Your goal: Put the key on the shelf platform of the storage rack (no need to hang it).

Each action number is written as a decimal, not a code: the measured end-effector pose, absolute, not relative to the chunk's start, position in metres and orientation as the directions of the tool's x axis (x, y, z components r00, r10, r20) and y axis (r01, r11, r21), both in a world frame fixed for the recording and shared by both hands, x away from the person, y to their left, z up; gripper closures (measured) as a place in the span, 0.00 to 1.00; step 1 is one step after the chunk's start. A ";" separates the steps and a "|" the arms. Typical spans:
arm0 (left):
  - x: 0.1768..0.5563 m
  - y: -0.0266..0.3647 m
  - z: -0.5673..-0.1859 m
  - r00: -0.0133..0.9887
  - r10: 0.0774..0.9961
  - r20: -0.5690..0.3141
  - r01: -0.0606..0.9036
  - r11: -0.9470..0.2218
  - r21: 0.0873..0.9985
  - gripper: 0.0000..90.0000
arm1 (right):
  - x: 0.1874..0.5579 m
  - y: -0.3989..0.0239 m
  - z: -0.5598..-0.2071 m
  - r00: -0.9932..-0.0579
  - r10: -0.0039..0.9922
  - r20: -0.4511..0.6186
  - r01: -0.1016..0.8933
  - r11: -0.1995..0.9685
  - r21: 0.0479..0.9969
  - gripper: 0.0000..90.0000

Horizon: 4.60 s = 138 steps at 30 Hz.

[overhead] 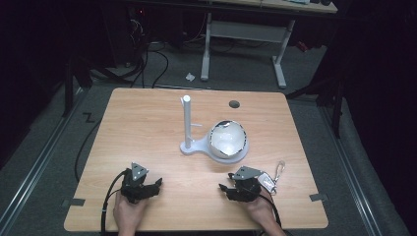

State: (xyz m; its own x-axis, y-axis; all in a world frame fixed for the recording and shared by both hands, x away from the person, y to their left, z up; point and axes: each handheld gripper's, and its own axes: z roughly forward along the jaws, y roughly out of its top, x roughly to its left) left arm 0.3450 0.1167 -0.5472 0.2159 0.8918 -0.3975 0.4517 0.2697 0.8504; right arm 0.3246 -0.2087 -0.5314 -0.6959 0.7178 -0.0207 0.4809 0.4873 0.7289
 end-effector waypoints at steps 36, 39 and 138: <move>0.345 0.117 -0.547 0.216 0.892 -0.397 0.452 0.269 0.850 0.26 | 0.324 -0.228 -0.515 -0.631 0.775 0.038 0.532 0.396 0.748 0.45; 0.345 0.117 -0.547 0.216 0.892 -0.397 0.452 0.269 0.851 0.26 | 0.324 -0.232 -0.513 -0.623 0.782 0.039 0.541 0.394 0.743 0.47; 0.345 0.117 -0.547 0.216 0.893 -0.395 0.452 0.267 0.851 0.26 | 0.301 -0.321 -0.514 -0.496 0.867 0.050 0.593 0.296 0.749 0.86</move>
State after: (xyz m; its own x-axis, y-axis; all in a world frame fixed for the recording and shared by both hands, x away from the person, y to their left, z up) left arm 0.3450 0.1166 -0.5473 0.2165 0.8927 -0.3954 0.4517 0.2674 0.8512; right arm 0.3015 -0.3207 -0.5138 -0.4960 0.8669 0.0498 0.5930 0.2962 0.7488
